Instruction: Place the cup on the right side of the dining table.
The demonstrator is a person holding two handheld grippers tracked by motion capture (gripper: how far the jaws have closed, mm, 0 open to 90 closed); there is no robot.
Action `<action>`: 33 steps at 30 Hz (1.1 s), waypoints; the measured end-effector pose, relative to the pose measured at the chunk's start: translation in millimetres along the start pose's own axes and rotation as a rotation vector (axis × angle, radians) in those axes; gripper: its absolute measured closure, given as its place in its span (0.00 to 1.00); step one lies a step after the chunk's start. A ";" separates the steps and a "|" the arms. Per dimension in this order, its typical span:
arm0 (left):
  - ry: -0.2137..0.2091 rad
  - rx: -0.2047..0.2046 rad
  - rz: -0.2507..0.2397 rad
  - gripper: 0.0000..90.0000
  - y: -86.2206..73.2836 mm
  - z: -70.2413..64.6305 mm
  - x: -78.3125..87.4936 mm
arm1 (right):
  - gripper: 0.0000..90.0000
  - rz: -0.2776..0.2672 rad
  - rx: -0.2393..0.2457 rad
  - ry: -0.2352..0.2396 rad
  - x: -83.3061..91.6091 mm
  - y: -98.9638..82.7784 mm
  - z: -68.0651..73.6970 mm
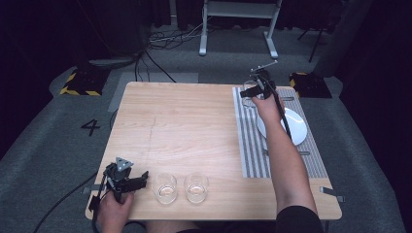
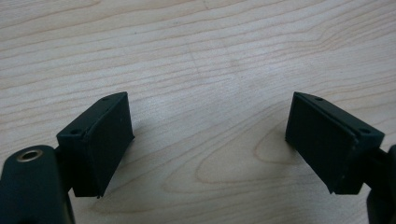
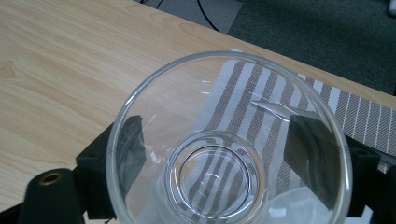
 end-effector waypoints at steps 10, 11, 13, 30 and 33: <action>0.001 0.001 -0.001 0.17 -0.3 -0.1 0.3 | 0.21 0.022 -0.027 -0.011 -20.6 -7.6 -1.8; 0.001 0.001 0.000 0.17 -0.3 -0.1 0.3 | 0.21 0.028 -0.030 -0.014 -23.2 -9.1 -1.2; 0.001 0.001 0.000 0.17 -0.3 -0.1 0.3 | 0.21 0.038 -0.028 -0.022 -27.7 -11.8 -1.5; 0.001 -0.001 0.001 0.17 -0.3 0.1 0.4 | 0.21 0.083 -0.083 -0.060 -63.4 -27.0 -12.9; 0.002 -0.001 0.001 0.17 0.0 0.3 0.1 | 0.21 0.082 -0.093 -0.062 -67.8 -28.5 -14.8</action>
Point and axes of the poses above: each handheld gripper's, and its own axes: x roughly backward along the jaws, y roughly out of its top, z roughly to its left, the point moved 5 cm from there along -x, roughly forward along the jaws, and after that the axes turned 4 degrees about -z, right-handed, at the moved point
